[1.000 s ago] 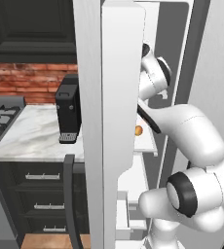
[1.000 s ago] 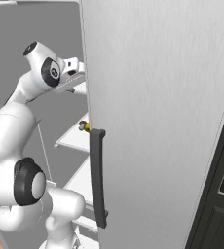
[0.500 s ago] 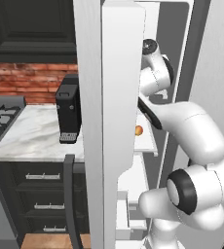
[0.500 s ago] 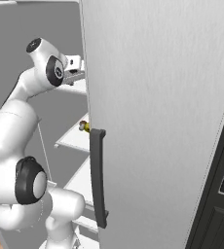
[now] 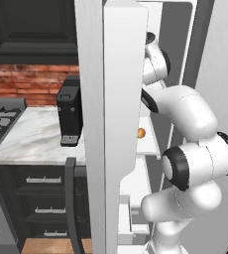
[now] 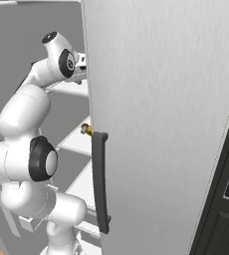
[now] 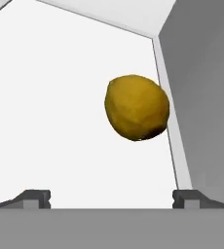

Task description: Take the pear and lemon from the highest rack and move them to the second highest rack where the mushroom and mango are located, to maximize freezer space. Close the freezer door after rearranging.

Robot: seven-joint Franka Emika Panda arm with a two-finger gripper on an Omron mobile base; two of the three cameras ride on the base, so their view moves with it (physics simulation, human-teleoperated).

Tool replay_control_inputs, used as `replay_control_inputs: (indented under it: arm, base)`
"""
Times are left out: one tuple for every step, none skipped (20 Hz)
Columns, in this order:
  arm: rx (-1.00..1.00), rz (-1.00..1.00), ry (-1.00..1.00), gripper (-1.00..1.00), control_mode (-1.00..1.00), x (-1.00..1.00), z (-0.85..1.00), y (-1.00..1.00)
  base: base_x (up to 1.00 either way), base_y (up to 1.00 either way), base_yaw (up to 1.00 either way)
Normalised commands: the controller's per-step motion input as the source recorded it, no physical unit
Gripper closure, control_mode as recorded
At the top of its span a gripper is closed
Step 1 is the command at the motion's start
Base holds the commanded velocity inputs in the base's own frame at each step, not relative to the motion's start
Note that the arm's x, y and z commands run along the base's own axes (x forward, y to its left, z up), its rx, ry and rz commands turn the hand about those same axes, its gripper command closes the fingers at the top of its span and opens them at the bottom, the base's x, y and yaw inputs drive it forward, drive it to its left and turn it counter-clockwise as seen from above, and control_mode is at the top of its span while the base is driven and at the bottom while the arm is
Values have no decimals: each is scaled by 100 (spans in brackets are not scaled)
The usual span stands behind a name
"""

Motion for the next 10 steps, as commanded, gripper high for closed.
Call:
replay_control_inputs:
  arm:
    - [0, 0, 29, -100, -100, 49, 0, -20]
    - [0, 0, 29, -100, -100, 49, 0, -21]
    - [0, 0, 24, -100, -100, 50, 0, -21]
    - [0, 0, 19, -100, -100, 49, 0, -22]
    - [0, 0, 14, -100, -100, 48, 0, -25]
    - [0, 0, 10, -100, -100, 44, 0, -32]
    - [0, 0, 4, -100, -100, 40, 0, -32]
    - [0, 0, 1, -100, -100, 37, 0, -34]
    - [0, 0, 0, -100, -100, 36, -2, -33]
    - [0, 0, 0, -100, -100, 33, -7, -34]
  base:
    - [0, 0, 0]
    - [0, 0, 0]
    - [0, 0, 0]
    - [0, 0, 0]
    - [0, 0, 0]
    - [0, 0, 0]
    - [0, 0, 0]
    - [0, 0, 0]
    - [0, 0, 0]
    - [0, 0, 0]
